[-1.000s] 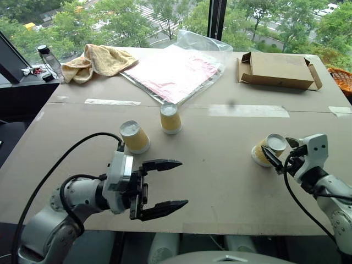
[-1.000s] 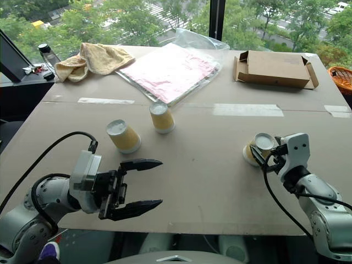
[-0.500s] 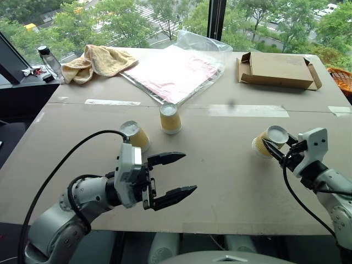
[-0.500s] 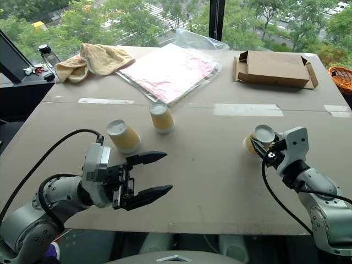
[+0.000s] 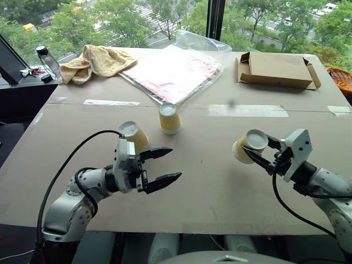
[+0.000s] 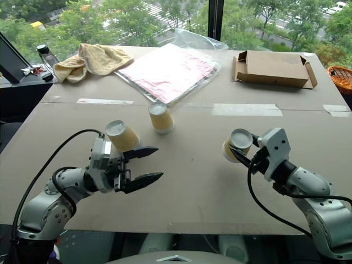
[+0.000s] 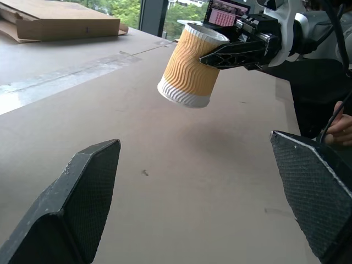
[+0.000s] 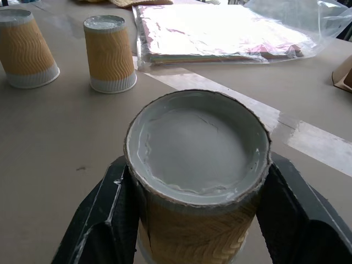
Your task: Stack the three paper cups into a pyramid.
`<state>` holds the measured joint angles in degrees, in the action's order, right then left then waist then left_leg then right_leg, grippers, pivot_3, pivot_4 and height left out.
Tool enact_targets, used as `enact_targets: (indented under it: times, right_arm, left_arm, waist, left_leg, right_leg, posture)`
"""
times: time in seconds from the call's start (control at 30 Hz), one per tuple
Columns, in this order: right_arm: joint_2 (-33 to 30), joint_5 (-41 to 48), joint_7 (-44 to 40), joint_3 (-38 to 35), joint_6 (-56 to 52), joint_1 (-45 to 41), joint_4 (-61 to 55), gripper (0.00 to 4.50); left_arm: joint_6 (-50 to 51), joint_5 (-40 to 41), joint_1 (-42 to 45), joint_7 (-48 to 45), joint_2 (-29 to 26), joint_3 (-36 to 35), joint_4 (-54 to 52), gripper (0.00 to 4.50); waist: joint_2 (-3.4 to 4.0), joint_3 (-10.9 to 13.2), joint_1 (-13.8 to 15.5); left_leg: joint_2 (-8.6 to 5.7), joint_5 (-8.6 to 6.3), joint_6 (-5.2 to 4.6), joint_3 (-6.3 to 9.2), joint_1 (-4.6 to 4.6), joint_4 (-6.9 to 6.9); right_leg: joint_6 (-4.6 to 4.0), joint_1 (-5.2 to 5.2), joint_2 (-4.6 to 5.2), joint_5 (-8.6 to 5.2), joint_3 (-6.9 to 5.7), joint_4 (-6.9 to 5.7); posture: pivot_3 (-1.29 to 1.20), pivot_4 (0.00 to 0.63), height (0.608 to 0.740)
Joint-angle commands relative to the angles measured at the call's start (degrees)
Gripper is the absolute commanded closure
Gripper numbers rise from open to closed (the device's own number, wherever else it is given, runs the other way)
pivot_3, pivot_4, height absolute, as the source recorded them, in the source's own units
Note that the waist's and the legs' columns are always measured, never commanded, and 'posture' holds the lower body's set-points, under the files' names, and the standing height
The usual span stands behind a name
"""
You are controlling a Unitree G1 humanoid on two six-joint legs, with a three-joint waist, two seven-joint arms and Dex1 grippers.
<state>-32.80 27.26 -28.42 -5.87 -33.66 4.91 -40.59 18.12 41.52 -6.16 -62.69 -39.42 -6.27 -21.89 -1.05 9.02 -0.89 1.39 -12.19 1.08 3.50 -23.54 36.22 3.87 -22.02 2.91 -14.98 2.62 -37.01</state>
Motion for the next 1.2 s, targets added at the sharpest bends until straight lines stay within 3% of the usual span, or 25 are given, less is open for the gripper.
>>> enact_targets:
  times: [0.03,0.37,0.97,1.03,1.13,1.2]
  right_arm:
    - [0.1,-1.7,0.2,2.2,1.3,-1.9,-1.3,2.37]
    - [1.8,-7.4,1.0,7.1,3.0,-7.7,6.0,2.37]
    - [5.5,-9.1,0.4,10.5,1.8,-10.8,9.9,2.37]
    - [5.2,-9.5,-0.7,11.1,2.6,-11.2,12.3,1.32]
    - [5.5,-10.1,-0.5,9.9,5.0,-11.0,12.9,0.22]
    - [5.4,-10.5,-0.5,8.7,7.4,-10.4,12.2,0.04]
  left_arm:
    - [-1.5,-0.1,-1.6,-1.1,-0.9,-2.0,-3.1,0.00]
    - [-0.9,-0.2,-2.0,0.8,-0.1,-2.4,-5.0,0.00]
    - [-3.7,-1.8,-2.6,-0.4,1.7,-1.8,-2.5,0.00]
    - [-4.0,-2.2,-2.2,-0.4,2.1,-1.5,-2.2,0.00]
    - [-3.9,-2.5,-1.5,0.7,2.8,-2.0,-1.5,0.00]
    - [-4.8,-3.1,-0.8,2.2,3.9,-2.7,-1.1,0.00]
  waist:
    - [0.00,0.0,0.1]
    - [-0.03,0.0,0.1]
    - [-0.03,0.0,0.1]
    - [-0.03,0.0,0.1]
    - [-0.01,0.0,0.2]
    - [-0.02,0.0,0.1]
  left_leg:
    - [0.01,0.00,0.00,0.01,0.00,0.00]
    - [0.00,0.00,0.00,0.04,-0.02,0.01]
    - [0.00,0.00,0.00,0.03,-0.02,0.01]
    - [0.00,0.00,0.00,0.04,-0.02,0.01]
    - [0.00,0.00,0.00,0.05,-0.04,0.01]
    - [0.00,0.00,0.00,0.05,-0.04,0.01]
  right_leg:
    - [0.00,0.00,-0.01,0.00,-0.01,-0.01]
    - [0.00,-0.01,0.00,0.01,-0.04,-0.01]
    - [0.00,-0.01,0.00,0.01,-0.04,-0.01]
    - [0.00,-0.01,0.00,0.01,-0.04,-0.01]
    - [0.01,-0.01,0.00,0.01,-0.06,-0.01]
    - [0.05,-0.02,0.00,0.04,-0.06,-0.01]
  posture:
    - [0.00,0.150,0.740]
    - [0.00,0.150,0.740]
    - [0.00,0.150,0.740]
    - [0.00,0.150,0.740]
    - [0.00,0.150,0.740]
    - [0.00,0.150,0.740]
